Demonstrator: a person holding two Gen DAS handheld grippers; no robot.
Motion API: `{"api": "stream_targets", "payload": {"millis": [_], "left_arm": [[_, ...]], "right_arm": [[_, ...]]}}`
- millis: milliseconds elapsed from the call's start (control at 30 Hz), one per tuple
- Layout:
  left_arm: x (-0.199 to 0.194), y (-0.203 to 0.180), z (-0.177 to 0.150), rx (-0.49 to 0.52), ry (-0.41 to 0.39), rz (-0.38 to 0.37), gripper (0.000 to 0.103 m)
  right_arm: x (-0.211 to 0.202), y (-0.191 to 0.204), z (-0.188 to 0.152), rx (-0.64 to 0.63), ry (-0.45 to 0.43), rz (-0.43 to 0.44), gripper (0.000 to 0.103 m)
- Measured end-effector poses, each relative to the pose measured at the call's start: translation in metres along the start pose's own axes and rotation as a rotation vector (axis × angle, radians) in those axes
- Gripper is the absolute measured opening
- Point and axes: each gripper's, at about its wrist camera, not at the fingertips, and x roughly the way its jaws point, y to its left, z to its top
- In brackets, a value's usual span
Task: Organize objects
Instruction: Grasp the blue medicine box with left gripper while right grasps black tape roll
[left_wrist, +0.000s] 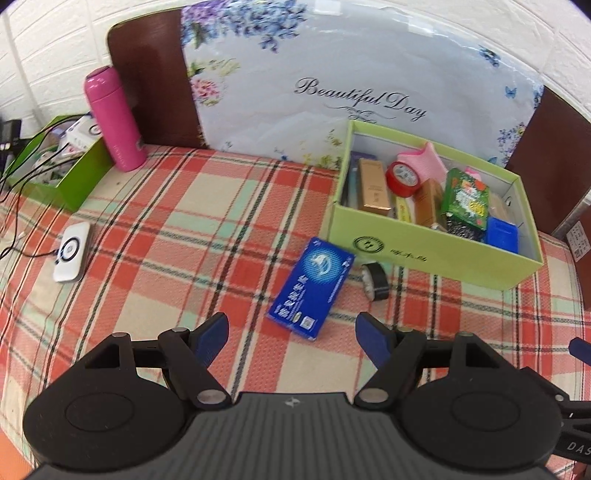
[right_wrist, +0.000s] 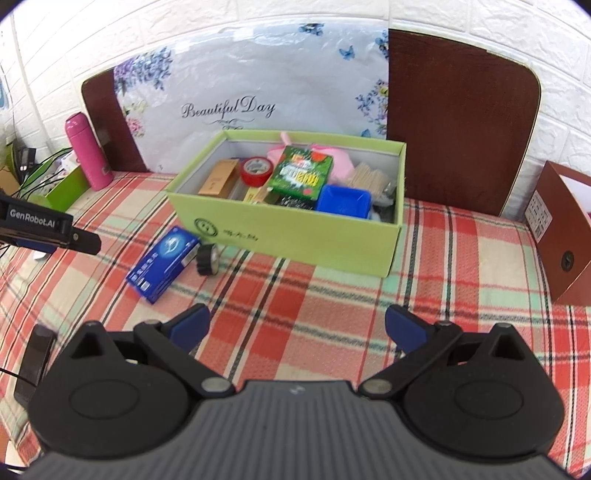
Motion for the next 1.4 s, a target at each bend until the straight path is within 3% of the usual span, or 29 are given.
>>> {"api": "stream_targets", "payload": {"millis": [167,433,567,800,967,1133,1400], "left_arm": [[0.004,0.020,-0.009,-0.033,0.021,0.014,0.079],[0.045,0.025,-0.014,-0.013,0.047,-0.042,0.079],[0.068,0.016,-0.009,0.027,0.029,-0.070,0.079],[0.106,0.007,0.005,0.045,0.076,-0.089,0.079],[0.124,0.003,0.012,0.074,0.095,-0.093,0.078],[0.138,0.008,0.017,0.035,0.121,-0.149,0.068],[0.136,0.014,0.013,0.035,0.105,-0.177,0.064]], "right_arm": [[0.001,0.009,-0.008,0.005,0.019,0.031,0.103],[0.006,0.030,-0.013,-0.051,0.053,0.058,0.103],[0.006,0.027,-0.015,-0.044,0.066,0.038,0.103],[0.013,0.016,-0.019,-0.016,0.107,-0.006,0.103],[0.027,0.016,-0.016,-0.024,0.131,-0.010,0.103],[0.049,0.026,-0.005,-0.071,0.146,0.010,0.103],[0.098,0.048,0.021,-0.142,0.145,0.057,0.099]]}}
